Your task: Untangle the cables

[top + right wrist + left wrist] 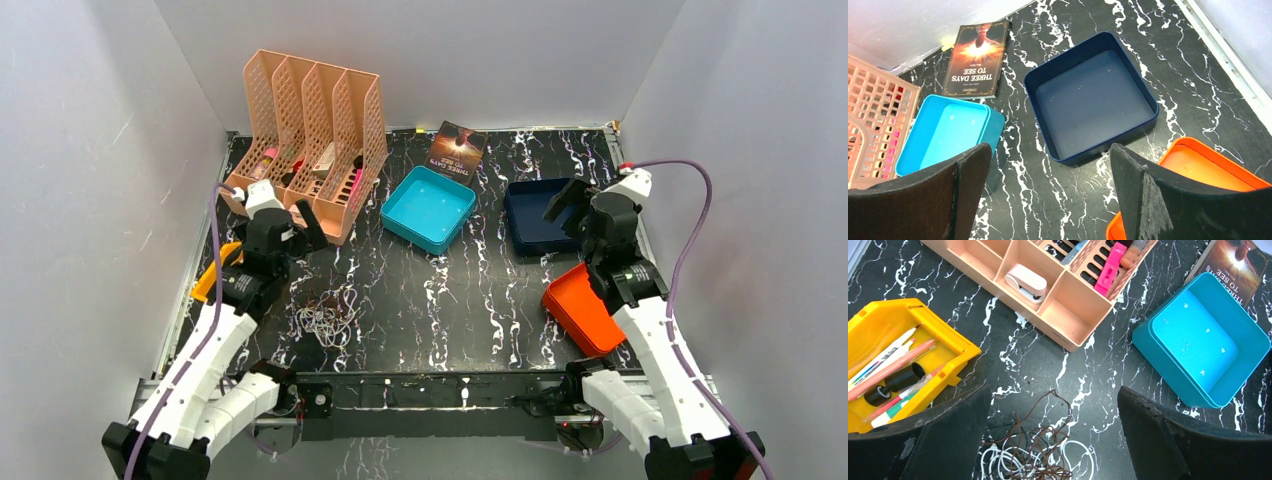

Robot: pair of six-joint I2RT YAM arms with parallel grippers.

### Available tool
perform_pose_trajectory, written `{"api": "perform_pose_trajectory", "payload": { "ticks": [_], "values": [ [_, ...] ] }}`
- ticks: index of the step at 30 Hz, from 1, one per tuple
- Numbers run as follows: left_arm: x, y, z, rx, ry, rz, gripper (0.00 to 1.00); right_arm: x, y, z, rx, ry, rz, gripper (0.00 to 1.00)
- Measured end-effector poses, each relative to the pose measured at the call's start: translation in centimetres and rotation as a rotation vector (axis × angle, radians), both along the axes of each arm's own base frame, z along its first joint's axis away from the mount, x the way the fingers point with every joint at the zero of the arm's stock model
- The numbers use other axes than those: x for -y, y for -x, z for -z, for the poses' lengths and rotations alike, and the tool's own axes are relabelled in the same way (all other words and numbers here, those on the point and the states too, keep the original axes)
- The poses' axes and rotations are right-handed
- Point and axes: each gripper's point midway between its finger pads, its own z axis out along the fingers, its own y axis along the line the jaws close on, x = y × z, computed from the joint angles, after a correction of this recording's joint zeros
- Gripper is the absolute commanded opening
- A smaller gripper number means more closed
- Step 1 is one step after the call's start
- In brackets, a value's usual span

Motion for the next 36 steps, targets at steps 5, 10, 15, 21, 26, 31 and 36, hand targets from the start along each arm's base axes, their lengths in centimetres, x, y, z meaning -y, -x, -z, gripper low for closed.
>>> {"api": "perform_pose_trajectory", "payload": {
  "ticks": [5,10,15,21,26,31,36],
  "values": [
    [0.6,-1.3,-0.5,-0.014,0.009,0.01,0.98,-0.8,-0.7,-1.3,-0.003,-0.03,-0.042,0.98],
    [0.9,-2.1,-1.3,-0.011,0.012,0.022,0.98,-1.3,-0.7,-1.6,-0.008,-0.043,-0.073,0.98],
    [0.9,-2.3,-1.2,-0.02,-0.014,0.048,0.98,-2.5,-0.5,-1.8,-0.014,-0.049,-0.149,0.98],
    [0.7,-2.3,-1.2,-0.021,-0.05,0.063,0.98,-5.3,-0.1,-1.9,-0.037,-0.073,-0.32,0.98],
    [0.2,-1.9,-1.5,0.0,-0.073,0.062,0.98,-8.6,-0.1,-0.2,-0.123,-0.123,-0.47,0.98],
    [-0.3,-1.0,-1.6,-0.001,-0.072,0.046,0.98,-15.5,2.2,2.4,-0.231,-0.127,-0.67,0.98],
    [-0.2,0.4,0.0,-0.128,-0.036,0.02,0.98,-21.7,5.6,4.2,-0.298,-0.116,-0.846,0.98]
  ]
}}
